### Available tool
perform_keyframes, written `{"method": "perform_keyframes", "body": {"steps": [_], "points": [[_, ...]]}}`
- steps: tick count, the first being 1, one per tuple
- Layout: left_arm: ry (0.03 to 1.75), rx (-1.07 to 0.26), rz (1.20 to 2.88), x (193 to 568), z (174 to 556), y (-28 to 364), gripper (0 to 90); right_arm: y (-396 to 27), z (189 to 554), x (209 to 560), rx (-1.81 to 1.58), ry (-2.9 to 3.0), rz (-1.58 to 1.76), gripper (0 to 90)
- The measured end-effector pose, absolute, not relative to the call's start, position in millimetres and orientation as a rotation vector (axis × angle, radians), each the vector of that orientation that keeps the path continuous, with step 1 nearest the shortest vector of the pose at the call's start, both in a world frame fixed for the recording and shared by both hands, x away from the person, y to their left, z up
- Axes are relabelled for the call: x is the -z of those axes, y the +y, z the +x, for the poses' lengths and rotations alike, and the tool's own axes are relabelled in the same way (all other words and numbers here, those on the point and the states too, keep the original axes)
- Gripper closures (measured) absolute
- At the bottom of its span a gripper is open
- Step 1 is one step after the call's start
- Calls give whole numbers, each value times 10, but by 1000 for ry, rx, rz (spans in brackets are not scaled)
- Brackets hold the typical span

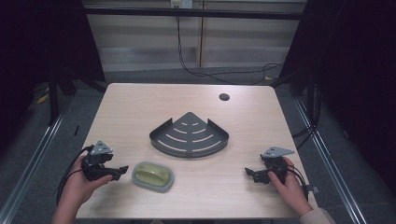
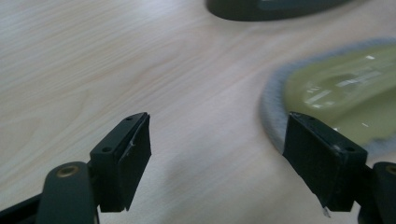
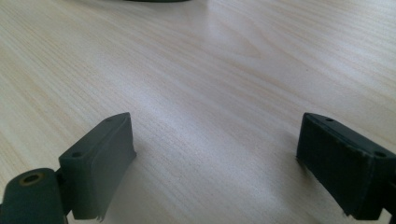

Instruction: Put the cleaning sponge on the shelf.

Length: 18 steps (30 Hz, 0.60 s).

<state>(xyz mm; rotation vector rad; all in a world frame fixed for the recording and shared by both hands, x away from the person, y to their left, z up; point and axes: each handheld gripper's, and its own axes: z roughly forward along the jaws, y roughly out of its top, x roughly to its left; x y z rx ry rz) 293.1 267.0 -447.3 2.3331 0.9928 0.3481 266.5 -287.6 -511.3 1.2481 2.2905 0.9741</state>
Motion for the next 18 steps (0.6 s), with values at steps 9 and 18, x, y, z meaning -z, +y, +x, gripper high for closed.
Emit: {"method": "perform_keyframes", "body": {"steps": [9,18], "points": [[811,-210,2537,4201,2962,2299,258,-2875,2665,5113,-978,2291,1251,105],[691,-115,2686,4106,3022,1920,285,-2876,2666,5114,-978,2291,1248,105]]}}
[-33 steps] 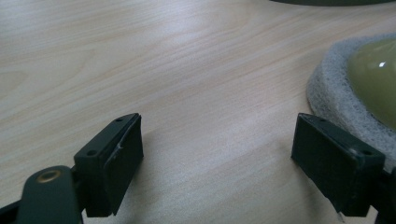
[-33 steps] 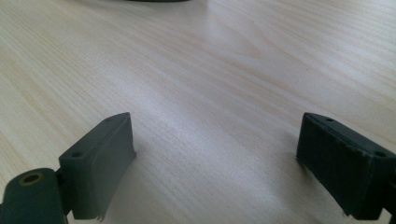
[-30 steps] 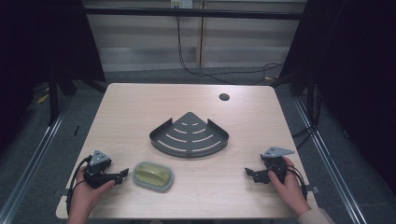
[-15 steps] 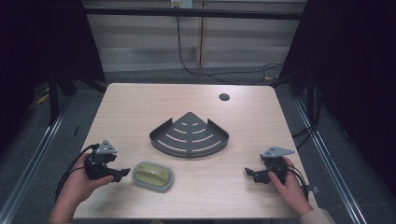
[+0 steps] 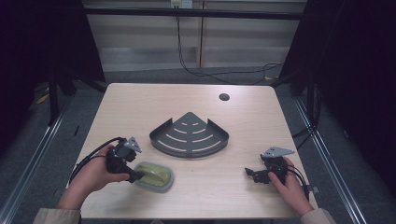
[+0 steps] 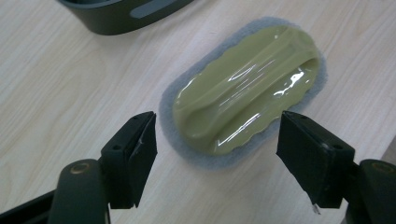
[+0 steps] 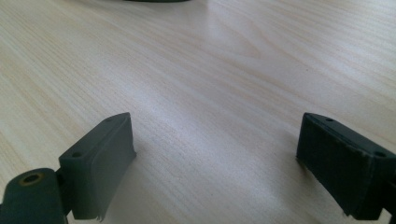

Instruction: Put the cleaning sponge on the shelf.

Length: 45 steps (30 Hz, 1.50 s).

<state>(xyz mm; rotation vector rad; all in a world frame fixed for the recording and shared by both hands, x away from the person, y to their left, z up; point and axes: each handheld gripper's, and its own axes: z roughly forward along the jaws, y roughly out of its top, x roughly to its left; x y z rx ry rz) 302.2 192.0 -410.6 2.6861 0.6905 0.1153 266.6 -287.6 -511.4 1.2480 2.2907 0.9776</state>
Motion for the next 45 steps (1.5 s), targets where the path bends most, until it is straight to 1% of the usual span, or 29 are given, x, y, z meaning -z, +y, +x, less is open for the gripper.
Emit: {"method": "perform_keyframes", "body": {"steps": [5,9,13,17,22,27,29,30,32,34,35,36,37,38,41,45], "points": [[622,-68,2756,4129,3071,1703,303,-2876,2666,5114,-978,2291,1248,105],[591,-33,2800,4166,3093,1608,324,-2876,2666,5114,-978,2291,1247,105],[572,-57,2825,4200,3105,1543,343,-2875,2665,5114,-977,2291,1250,105],[515,-51,2862,4190,3133,1500,398,-2876,2667,5114,-978,2291,1247,105],[499,-29,2882,4212,3172,1443,413,-2876,2666,5114,-978,2291,1248,105],[486,5,2916,4272,3203,1422,488,-2874,2663,5112,-976,2290,1255,105],[475,4,2928,4272,3205,1420,535,-2874,2662,5112,-975,2291,1258,105],[471,2,2940,4271,3202,1412,535,-2876,2666,5114,-978,2291,1247,105],[471,12,2956,4267,3201,1404,584,-2876,2666,5114,-978,2291,1248,105],[487,31,2969,4258,3201,1396,644,-2876,2666,5114,-978,2291,1248,105],[565,53,2968,4250,3213,1398,673,-2876,2666,5114,-978,2291,1248,105],[565,53,2968,4250,3213,1398,708,-2876,2666,5114,-978,2291,1248,105],[619,61,2954,4252,3223,1411,709,-2875,2663,5113,-976,2291,1255,105],[638,83,2965,4245,3235,1420,710,-2876,2666,5114,-978,2290,1247,105],[726,90,2950,4236,3242,1440,711,-2875,2663,5113,-976,2291,1255,105],[789,124,2947,4184,3261,1461,712,-2875,2663,5112,-976,2291,1255,105]]}}
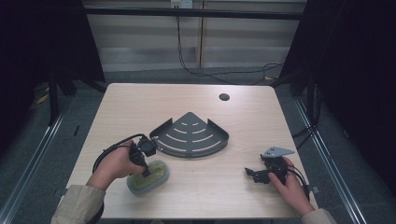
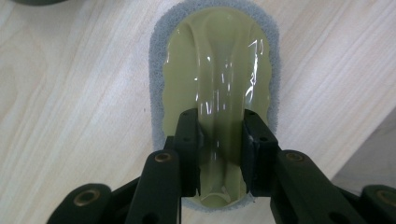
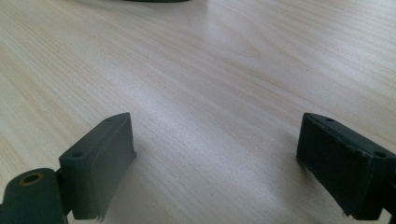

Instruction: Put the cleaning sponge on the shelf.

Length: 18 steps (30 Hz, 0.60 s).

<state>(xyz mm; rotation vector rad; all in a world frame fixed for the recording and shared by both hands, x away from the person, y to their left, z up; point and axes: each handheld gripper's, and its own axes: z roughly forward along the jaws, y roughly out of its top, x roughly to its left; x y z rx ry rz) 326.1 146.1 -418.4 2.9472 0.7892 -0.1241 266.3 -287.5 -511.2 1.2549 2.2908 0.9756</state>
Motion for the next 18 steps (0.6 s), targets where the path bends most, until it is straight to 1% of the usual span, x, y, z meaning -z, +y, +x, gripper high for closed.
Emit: {"method": "perform_keyframes", "body": {"steps": [3,8,18], "points": [[797,134,2949,4155,3270,1466,712,-2874,2662,5112,-975,2291,1257,105],[879,156,2903,4062,3299,1493,712,-2874,2662,5112,-975,2290,1258,105],[974,160,2864,3922,3382,1586,712,-2875,2665,5114,-977,2291,1250,105]]}}
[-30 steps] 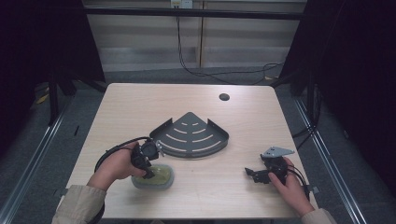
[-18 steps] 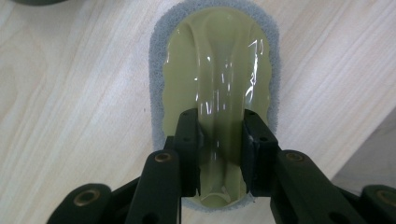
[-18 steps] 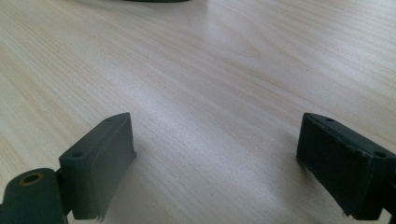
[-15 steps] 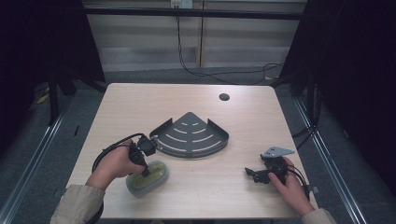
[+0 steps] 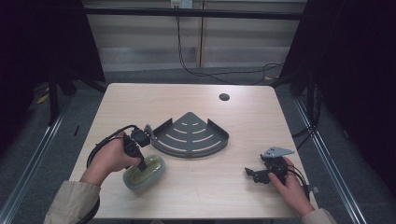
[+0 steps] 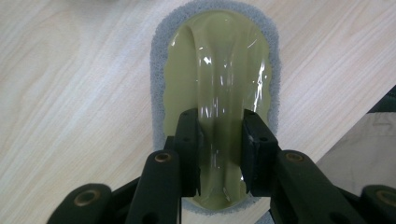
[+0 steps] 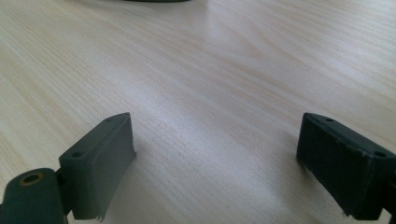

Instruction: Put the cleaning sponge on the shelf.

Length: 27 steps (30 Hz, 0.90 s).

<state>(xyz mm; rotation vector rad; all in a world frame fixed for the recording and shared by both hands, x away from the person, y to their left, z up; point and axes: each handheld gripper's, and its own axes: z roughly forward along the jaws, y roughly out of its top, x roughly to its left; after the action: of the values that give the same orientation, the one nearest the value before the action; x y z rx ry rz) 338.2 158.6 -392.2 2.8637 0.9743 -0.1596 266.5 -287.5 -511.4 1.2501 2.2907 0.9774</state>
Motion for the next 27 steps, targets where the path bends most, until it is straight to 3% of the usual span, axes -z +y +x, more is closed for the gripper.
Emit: {"method": "perform_keyframes", "body": {"steps": [27], "points": [[1088,168,2802,3585,3573,1717,712,-2876,2667,5115,-978,2288,1245,105]]}}
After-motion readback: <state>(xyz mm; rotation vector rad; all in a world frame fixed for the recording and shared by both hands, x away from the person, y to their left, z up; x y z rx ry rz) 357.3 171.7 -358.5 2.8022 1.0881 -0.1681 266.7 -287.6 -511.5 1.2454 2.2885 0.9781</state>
